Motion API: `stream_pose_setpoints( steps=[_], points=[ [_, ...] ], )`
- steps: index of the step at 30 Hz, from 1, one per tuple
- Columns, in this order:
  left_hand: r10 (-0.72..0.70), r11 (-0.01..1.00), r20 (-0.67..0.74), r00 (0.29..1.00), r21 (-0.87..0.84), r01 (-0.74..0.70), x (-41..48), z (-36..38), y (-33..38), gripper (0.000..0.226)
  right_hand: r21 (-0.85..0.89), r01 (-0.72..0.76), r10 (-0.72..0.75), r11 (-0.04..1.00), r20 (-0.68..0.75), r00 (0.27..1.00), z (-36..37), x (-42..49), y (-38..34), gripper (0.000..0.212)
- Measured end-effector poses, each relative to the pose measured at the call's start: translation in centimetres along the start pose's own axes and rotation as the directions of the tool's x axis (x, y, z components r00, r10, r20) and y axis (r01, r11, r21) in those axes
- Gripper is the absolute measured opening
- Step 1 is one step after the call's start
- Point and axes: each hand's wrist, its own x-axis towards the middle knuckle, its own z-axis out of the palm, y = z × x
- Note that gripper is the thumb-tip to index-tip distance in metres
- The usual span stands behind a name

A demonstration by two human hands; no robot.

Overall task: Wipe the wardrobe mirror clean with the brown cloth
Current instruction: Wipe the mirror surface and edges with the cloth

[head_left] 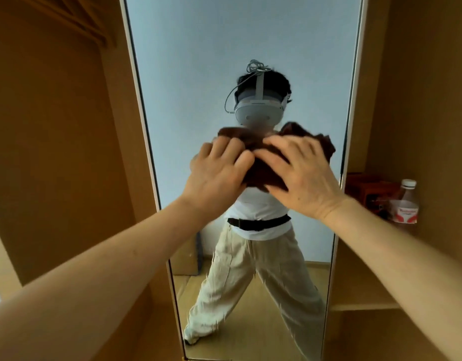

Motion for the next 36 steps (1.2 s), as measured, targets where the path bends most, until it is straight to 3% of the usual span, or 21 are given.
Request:
stream_pose_setpoints(
  steps=[2,7,11,15,19,25,30,36],
  points=[
    [0.021,0.998,0.019,1.0,-0.057,-0.02,-2.5,0.9,1.6,0.013,0.036,-0.047,0.046,0.998,0.023,0.999,1.4,-3.3,-2.0,0.06],
    [0.191,0.966,0.204,0.96,-0.212,-0.147,-9.7,3.4,5.7,0.015,0.025,0.063,-0.067,0.998,0.192,0.979,4.8,-11.3,-5.4,0.063],
    [0.2,0.964,0.18,0.963,-0.214,-0.16,-9.6,4.1,5.3,0.018,-0.029,0.062,-0.053,0.998,0.245,0.968,4.0,-10.3,-5.4,0.065],
    [0.228,0.943,0.171,0.958,-0.282,-0.174,-9.6,4.4,5.0,0.024,-0.051,-0.073,0.086,0.996,0.328,0.941,3.1,-9.8,-7.2,0.068],
    [0.211,0.94,0.15,0.966,-0.303,-0.158,-9.7,4.7,4.8,0.02,-0.051,-0.115,0.126,0.992,0.332,0.935,2.7,-9.5,-7.9,0.061],
    [0.154,0.946,0.095,0.983,-0.303,-0.119,-10.7,4.9,5.4,0.019,0.018,-0.05,0.042,0.999,0.305,0.952,2.6,-9.8,-7.0,0.053],
    [0.127,0.966,0.064,0.99,-0.234,-0.108,-10.6,4.0,5.8,0.008,0.009,0.033,-0.034,0.999,0.291,0.956,2.3,-9.9,-6.3,0.061],
    [0.128,0.985,0.018,0.992,-0.123,-0.125,-11.7,4.2,6.1,0.028,-0.029,0.046,-0.04,0.999,0.182,0.983,3.7,-11.4,-6.7,0.061]
  ],
)
